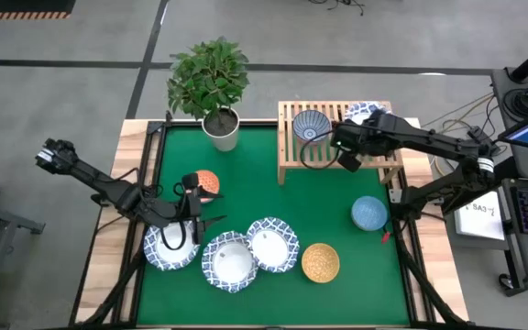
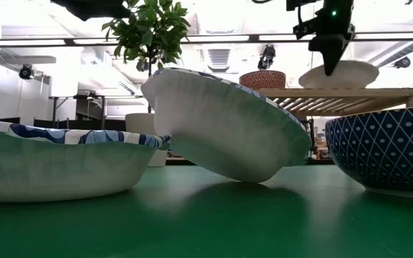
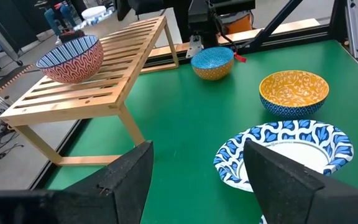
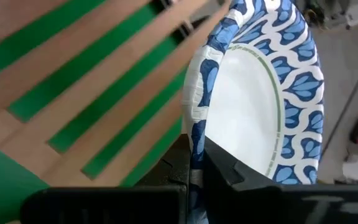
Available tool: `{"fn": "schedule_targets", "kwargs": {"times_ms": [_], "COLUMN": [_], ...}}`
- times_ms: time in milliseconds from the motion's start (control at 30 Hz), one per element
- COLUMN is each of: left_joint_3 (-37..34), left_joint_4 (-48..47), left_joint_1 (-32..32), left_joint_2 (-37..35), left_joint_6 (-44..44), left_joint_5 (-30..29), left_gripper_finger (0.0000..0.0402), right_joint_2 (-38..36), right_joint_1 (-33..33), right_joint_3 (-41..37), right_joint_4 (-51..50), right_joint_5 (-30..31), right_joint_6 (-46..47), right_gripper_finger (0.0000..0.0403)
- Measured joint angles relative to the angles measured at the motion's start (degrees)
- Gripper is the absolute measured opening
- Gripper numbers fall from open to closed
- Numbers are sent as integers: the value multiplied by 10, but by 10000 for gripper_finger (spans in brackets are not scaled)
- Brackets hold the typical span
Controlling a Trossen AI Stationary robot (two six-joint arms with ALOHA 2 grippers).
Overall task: Place and stack bowls onto a shelf
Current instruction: Put the white patterned bowl on the shelf, then stack the white patterned bowl on top of the white patterned bowl on the shelf
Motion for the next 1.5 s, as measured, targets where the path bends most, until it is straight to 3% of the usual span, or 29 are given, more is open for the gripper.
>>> {"fn": "schedule_targets", "kwargs": {"times_ms": [367,1000,1333,1433,1500], "left_joint_3": [0,0,0,0,0], "left_joint_4": [3,7,7,7,7], "left_joint_1": [0,0,0,0,0], "left_joint_2": [0,0,0,0,0], "left_joint_6": [0,0,0,-4,-4], "left_joint_5": [0,-1,-1,-1,-1], "left_gripper_finger": [232,232,232,232,232], "right_joint_2": [0,-3,-14,-14,-14], "right_joint_1": [0,0,4,10,21], "right_joint_3": [-5,-5,56,85,100], "right_joint_4": [29,48,56,70,93], "right_joint_5": [-37,-49,-54,-77,-129], "right_joint_6": [-8,12,54,58,62], "right_gripper_finger": [15,120,125,125,125]}}
